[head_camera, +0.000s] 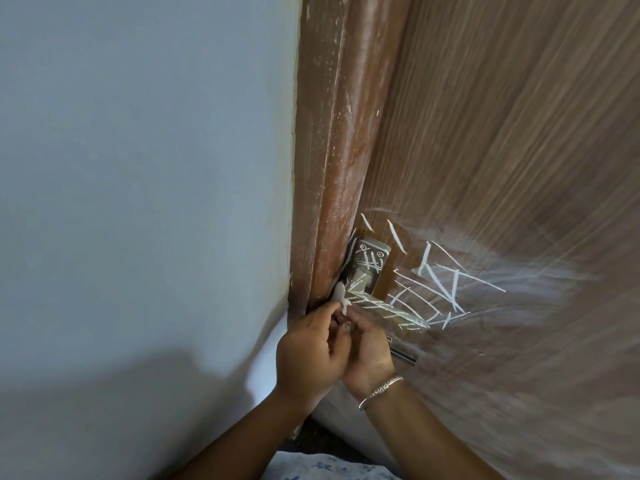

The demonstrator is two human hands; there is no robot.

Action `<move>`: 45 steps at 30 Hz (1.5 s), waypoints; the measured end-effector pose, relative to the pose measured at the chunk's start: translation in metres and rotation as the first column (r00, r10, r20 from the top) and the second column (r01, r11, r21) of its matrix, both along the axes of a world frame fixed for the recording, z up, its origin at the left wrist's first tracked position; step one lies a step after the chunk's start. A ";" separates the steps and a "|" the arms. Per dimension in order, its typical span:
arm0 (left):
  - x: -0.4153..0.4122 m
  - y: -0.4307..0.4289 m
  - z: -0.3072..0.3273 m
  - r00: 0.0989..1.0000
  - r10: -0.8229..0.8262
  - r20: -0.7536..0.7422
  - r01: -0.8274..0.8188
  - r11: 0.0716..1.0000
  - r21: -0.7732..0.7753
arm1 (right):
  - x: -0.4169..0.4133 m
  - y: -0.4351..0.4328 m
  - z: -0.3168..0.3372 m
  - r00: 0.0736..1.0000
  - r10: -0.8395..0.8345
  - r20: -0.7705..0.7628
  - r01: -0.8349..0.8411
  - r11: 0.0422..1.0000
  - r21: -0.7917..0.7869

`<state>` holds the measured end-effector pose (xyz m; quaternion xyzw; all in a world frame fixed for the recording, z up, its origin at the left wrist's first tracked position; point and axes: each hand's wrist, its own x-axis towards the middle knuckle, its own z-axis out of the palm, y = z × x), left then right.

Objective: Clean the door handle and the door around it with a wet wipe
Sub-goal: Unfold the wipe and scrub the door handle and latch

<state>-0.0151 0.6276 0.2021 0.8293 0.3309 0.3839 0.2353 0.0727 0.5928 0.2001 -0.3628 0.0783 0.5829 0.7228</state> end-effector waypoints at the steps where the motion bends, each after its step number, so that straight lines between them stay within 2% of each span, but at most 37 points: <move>1: 0.001 -0.001 -0.001 1.000 -0.002 -0.004 0.002 1.000 -0.012 | 0.001 -0.001 0.002 1.000 0.004 0.022 -0.004 1.000 0.007; 5: 0.009 -0.003 -0.004 1.000 -0.013 -0.017 0.012 0.996 -0.092 | 0.001 -0.005 0.005 0.998 0.027 0.063 -0.028 1.000 0.007; 11: 0.016 -0.003 -0.006 0.999 -0.007 -0.034 -0.002 0.967 -0.254 | -0.003 -0.011 0.007 0.997 0.063 0.046 -0.066 0.996 0.054; 15: 0.016 -0.011 0.001 0.996 -0.017 0.083 0.041 0.953 -0.300 | -0.002 -0.015 0.007 0.991 0.107 0.075 -0.110 0.994 0.026; 19: 0.019 -0.011 0.005 0.990 -0.075 0.122 0.115 0.922 -0.370 | -0.011 -0.008 0.001 0.997 -0.048 0.068 0.045 0.998 0.045; 20: 0.020 -0.010 0.005 0.988 -0.089 0.130 0.134 0.909 -0.394 | -0.014 -0.007 -0.002 0.987 -0.082 0.136 0.083 0.997 0.002; 22: 0.022 -0.009 0.004 0.982 -0.110 0.152 0.171 0.860 -0.482 | -0.017 -0.015 0.000 0.923 -0.005 0.386 0.060 0.990 -0.131; 24: 0.023 -0.005 0.000 0.954 -0.126 0.271 0.277 0.711 -0.646 | -0.017 -0.031 0.006 0.787 0.123 0.604 0.004 0.979 -0.205; 27: 0.025 0.001 0.002 0.889 -0.079 0.450 0.438 0.427 -0.791 | -0.017 -0.051 0.020 0.662 0.177 0.728 -0.072 0.982 -0.173; 29: 0.029 0.004 0.007 0.872 -0.037 0.488 0.473 0.324 -0.820 | -0.018 -0.058 0.024 0.549 0.203 0.811 -0.136 0.979 -0.153; 32: 0.037 0.007 0.015 0.895 0.001 0.447 0.428 0.283 -0.858 | -0.019 -0.064 0.026 0.434 0.236 0.869 -0.213 0.965 -0.156; 35: 0.039 0.009 0.018 0.938 0.034 0.346 0.329 0.231 -0.916 | -0.017 -0.068 0.026 0.337 0.288 0.896 -0.201 0.952 -0.230; 39: 0.032 0.004 0.021 0.927 0.005 0.374 0.365 0.206 -0.908 | -0.015 -0.070 0.024 0.277 0.328 0.903 -0.239 0.934 -0.265; 45: 0.029 0.005 0.032 0.877 0.022 0.480 0.463 0.234 -0.855 | -0.013 -0.072 0.025 0.230 0.341 0.911 -0.273 0.922 -0.276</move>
